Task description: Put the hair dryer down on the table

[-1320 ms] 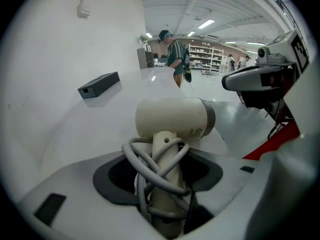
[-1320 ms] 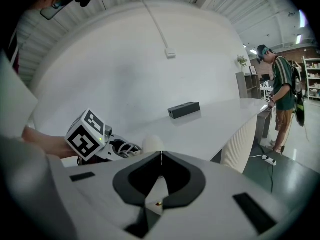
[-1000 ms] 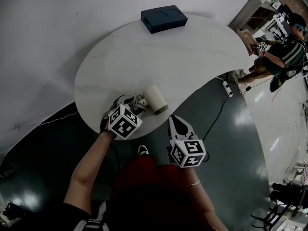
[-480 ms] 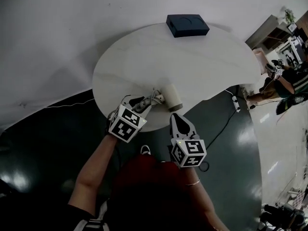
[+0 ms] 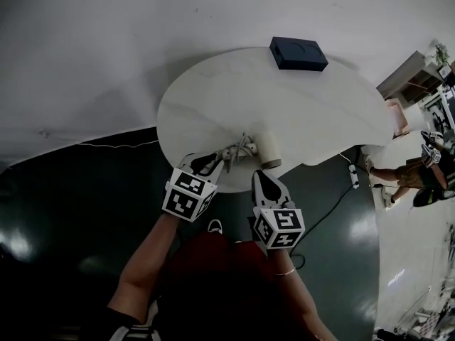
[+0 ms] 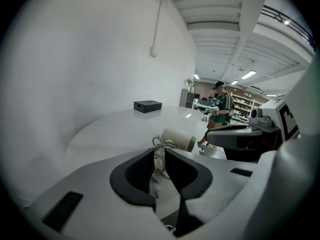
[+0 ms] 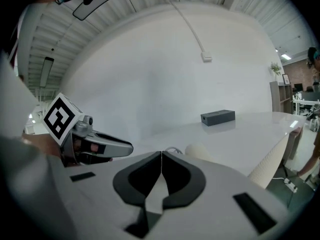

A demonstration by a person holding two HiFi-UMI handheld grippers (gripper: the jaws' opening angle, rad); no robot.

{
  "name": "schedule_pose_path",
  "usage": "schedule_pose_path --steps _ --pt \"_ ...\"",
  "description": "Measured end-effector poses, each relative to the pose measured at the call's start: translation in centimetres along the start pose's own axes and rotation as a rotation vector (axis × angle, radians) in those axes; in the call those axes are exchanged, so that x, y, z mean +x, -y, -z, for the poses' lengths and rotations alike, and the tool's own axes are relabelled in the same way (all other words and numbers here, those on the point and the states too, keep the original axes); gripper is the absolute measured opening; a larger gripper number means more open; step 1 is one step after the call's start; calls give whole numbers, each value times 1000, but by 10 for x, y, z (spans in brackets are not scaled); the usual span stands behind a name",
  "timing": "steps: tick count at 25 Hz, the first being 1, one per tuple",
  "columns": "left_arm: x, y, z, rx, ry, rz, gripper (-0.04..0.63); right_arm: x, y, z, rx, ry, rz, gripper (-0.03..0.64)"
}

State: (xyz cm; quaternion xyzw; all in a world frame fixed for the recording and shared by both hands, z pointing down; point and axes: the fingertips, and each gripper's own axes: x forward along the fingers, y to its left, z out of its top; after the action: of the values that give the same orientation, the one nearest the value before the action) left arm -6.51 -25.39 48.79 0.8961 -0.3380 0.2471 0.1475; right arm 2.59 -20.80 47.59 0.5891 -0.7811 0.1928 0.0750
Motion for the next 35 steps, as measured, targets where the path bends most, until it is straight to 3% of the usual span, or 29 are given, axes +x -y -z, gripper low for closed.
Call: schedule_pose_path --steps 13,25,35 --pt "-37 6 5 -45 41 -126 51 -18 -9 -8 -30 28 -74 15" --pt "-72 45 24 -97 71 -222 32 -59 -12 -2 -53 44 -136 15" --pt "-103 70 42 -196 128 -318 25 -94 -24 6 -93 47 -199 15"
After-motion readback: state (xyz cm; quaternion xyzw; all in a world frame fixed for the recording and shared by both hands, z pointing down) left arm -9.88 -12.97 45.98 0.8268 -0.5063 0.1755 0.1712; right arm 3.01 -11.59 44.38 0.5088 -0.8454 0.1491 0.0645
